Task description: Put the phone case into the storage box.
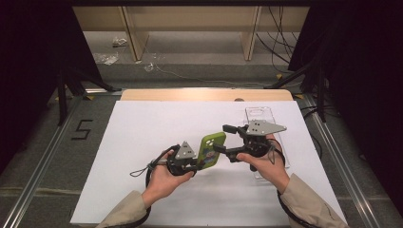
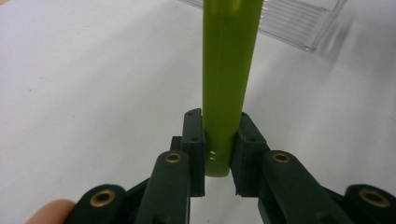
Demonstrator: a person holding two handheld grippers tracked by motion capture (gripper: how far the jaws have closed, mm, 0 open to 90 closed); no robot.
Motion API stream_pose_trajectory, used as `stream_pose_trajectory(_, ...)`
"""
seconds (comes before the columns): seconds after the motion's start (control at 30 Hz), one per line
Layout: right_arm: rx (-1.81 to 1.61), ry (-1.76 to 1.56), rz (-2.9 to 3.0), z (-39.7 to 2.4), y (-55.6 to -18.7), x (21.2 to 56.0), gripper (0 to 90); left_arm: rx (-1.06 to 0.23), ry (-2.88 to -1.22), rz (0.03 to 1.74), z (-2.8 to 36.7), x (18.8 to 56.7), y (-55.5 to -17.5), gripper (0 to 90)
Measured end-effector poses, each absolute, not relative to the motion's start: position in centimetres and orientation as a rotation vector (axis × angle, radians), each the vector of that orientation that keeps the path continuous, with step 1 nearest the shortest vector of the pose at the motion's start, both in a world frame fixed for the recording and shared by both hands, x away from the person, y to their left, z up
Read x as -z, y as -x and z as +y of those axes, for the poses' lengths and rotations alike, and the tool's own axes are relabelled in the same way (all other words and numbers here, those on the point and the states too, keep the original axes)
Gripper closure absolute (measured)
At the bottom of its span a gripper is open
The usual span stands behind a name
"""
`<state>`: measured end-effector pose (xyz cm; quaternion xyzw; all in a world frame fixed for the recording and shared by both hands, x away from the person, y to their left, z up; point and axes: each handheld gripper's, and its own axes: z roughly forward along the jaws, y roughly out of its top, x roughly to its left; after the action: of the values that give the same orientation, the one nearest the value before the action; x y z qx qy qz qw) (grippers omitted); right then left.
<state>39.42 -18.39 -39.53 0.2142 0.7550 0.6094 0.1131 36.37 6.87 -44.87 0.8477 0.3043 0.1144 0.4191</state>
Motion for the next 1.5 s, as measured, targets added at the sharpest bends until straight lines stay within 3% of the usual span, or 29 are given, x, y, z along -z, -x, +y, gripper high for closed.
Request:
stream_pose_trajectory(0.3,-1.729,-0.704,2.154,-18.3,-39.4,40.2,12.9,-0.302,-2.072,0.864,7.1,45.0,-36.5,77.2)
stream_pose_trajectory(0.8,-1.716,-0.741,2.158,-18.0,-39.4,40.8,11.3,-0.301,-2.065,0.876,6.9,44.9,-36.6,77.1)
stream_pose_trajectory(1.13,-1.7,-0.752,2.133,-17.4,-39.2,40.5,4.0,-0.306,-2.053,0.902,6.5,44.9,-36.6,77.1)
stream_pose_trajectory(1.5,-1.69,-0.808,2.111,-16.8,-39.3,40.9,2.1,-0.303,-2.053,0.917,5.4,45.1,-36.6,77.1)
